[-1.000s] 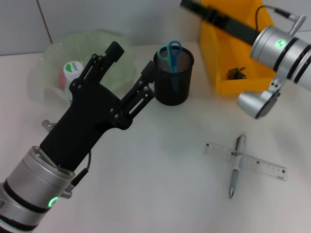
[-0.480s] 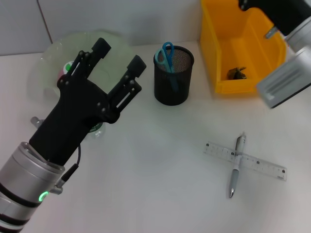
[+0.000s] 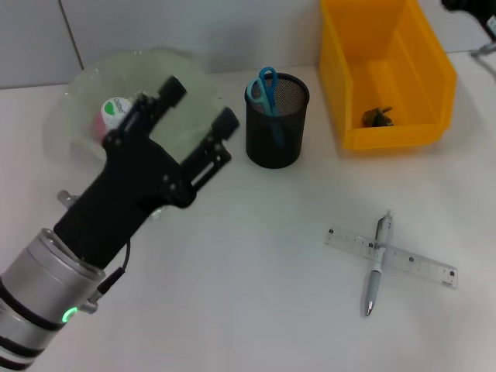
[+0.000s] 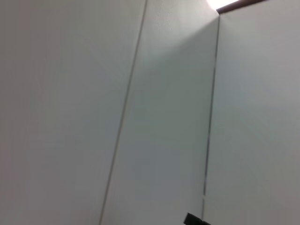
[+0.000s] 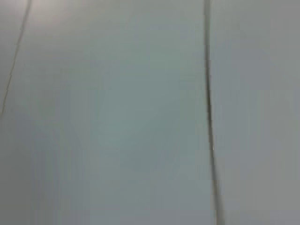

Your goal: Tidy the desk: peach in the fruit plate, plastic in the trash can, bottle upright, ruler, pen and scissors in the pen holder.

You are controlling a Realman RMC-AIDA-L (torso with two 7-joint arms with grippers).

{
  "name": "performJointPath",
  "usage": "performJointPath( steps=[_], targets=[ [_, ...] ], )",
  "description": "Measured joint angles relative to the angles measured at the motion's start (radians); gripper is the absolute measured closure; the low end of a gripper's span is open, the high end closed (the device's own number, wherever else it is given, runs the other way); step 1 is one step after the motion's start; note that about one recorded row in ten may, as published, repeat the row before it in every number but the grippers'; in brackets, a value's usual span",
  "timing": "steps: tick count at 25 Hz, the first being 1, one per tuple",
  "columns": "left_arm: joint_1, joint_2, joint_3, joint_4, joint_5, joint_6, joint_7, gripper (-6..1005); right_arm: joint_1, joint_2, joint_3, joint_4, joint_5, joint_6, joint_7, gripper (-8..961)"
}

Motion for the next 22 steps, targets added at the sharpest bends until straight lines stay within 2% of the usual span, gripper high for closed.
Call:
performJointPath(
  steps=[1, 2, 3, 4, 5, 6, 7, 8, 9, 10, 11, 12, 13, 14, 15, 16, 17, 18, 19, 20, 21, 22],
  targets=[
    [-0.006, 0.009, -0.023, -0.008, 0.064, -0.009, -0.051, 211, -0.030, -0.014, -0.058, -0.055, -0.089, -0.008, 0.221, 536],
    [-0.006, 0.013, -0.033, -0.008, 0.086, -0.012, -0.068, 211, -0.030, -0.014, -0.058, -0.055, -0.089, -0.008, 0.221, 531],
    [-0.006, 0.019, -0.048, -0.009, 0.109, -0.015, -0.092, 211, -0.041, -0.025, -0.083, -0.078, -0.138, -0.016, 0.336, 525],
    [-0.007, 0.030, -0.071, -0.010, 0.159, -0.018, -0.137, 211, -0.056, -0.050, -0.106, -0.108, -0.222, -0.050, 0.523, 519],
    [-0.007, 0.030, -0.071, -0.010, 0.159, -0.018, -0.137, 211, -0.056, -0.050, -0.106, -0.108, -0.222, -0.050, 0.523, 514],
    [-0.009, 0.042, -0.099, -0.008, 0.217, -0.020, -0.186, 211, -0.069, -0.078, -0.107, -0.130, -0.294, -0.116, 0.675, 508],
    [-0.011, 0.062, -0.139, 0.000, 0.305, -0.019, -0.263, 211, -0.069, -0.078, -0.107, -0.130, -0.294, -0.116, 0.675, 503],
    [-0.012, 0.071, -0.165, 0.006, 0.363, -0.019, -0.310, 211, -0.076, -0.094, -0.108, -0.145, -0.329, -0.150, 0.752, 497],
    [-0.012, 0.089, -0.224, 0.022, 0.472, -0.016, -0.411, 211, -0.084, -0.128, -0.107, -0.183, -0.419, -0.209, 0.912, 491],
    [-0.012, 0.089, -0.224, 0.022, 0.472, -0.016, -0.411, 211, -0.084, -0.128, -0.107, -0.183, -0.419, -0.209, 0.912, 486],
    [-0.014, 0.099, -0.293, 0.052, 0.620, -0.015, -0.523, 211, -0.087, -0.148, -0.101, -0.219, -0.499, -0.273, 1.011, 480],
    [-0.014, 0.099, -0.293, 0.052, 0.620, -0.015, -0.523, 211, -0.087, -0.148, -0.101, -0.219, -0.499, -0.273, 1.011, 435],
    [-0.014, 0.102, -0.328, 0.071, 0.700, -0.015, -0.581, 211, -0.094, -0.152, -0.099, -0.242, -0.535, -0.308, 1.041, 389],
    [-0.014, 0.102, -0.367, 0.098, 0.787, -0.015, -0.640, 211, -0.122, -0.144, -0.098, -0.318, -0.579, -0.343, 1.045, 344],
    [-0.014, 0.103, -0.401, 0.122, 0.868, -0.015, -0.696, 212, -0.122, -0.144, -0.098, -0.318, -0.579, -0.343, 1.045, 298],
    [-0.014, 0.100, -0.439, 0.156, 0.959, -0.015, -0.763, 212, -0.156, -0.127, -0.097, -0.406, -0.612, -0.343, 1.041, 253],
    [-0.015, 0.096, -0.482, 0.199, 1.067, -0.012, -0.838, 212, -0.169, -0.120, -0.097, -0.444, -0.630, -0.343, 1.043, 228],
    [-0.017, 0.093, -0.505, 0.226, 1.135, -0.008, -0.888, 212, -0.169, -0.120, -0.097, -0.444, -0.630, -0.343, 1.043, 203],
    [-0.026, 0.081, -0.567, 0.297, 1.309, 0.008, -1.006, 212, -0.176, -0.118, -0.097, -0.504, -0.689, -0.349, 1.078, 177],
    [-0.026, 0.081, -0.567, 0.297, 1.309, 0.008, -1.006, 212, -0.176, -0.118, -0.097, -0.504, -0.689, -0.349, 1.078, 152],
    [-0.033, 0.072, -0.595, 0.326, 1.377, 0.024, -1.047, 212, -0.161, -0.126, -0.097, -0.555, -0.778, -0.364, 1.142, 127],
    [-0.040, 0.064, -0.621, 0.342, 1.426, 0.044, -1.077, 212, -0.161, -0.126, -0.097, -0.555, -0.778, -0.364, 1.142, 128]
  ],
)
